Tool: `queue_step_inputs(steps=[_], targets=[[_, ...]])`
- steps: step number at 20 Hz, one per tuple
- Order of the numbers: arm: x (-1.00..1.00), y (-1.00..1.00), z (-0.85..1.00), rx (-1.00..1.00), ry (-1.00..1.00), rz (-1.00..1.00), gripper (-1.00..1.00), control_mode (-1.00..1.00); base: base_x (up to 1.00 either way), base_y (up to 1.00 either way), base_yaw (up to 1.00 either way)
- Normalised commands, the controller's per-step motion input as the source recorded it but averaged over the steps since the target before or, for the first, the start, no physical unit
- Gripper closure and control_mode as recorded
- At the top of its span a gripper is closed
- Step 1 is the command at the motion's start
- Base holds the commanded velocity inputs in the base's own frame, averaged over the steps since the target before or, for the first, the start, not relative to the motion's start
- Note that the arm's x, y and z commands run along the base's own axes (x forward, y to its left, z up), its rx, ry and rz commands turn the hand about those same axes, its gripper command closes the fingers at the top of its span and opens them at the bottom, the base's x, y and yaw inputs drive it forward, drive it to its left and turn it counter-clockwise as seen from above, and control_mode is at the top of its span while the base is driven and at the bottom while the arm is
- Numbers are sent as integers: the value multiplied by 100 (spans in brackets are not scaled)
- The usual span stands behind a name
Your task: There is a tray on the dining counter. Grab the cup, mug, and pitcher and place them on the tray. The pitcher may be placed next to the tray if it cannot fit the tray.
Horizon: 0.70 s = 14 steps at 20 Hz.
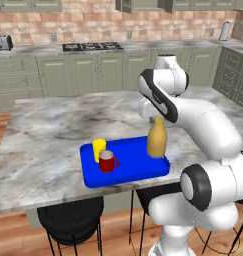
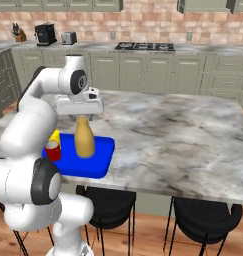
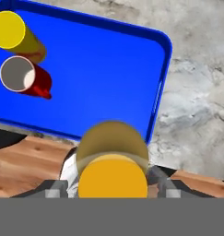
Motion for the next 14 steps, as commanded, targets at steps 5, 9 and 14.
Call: queue_step_inputs(steps=[5, 9, 14], targets=[[87, 20, -28, 0, 8, 11, 100, -100, 0, 0, 0], [75, 23, -33, 0, 5, 10, 100, -100, 0, 0, 0], [58, 11, -38, 0, 3, 10, 100, -100, 0, 0, 0]])
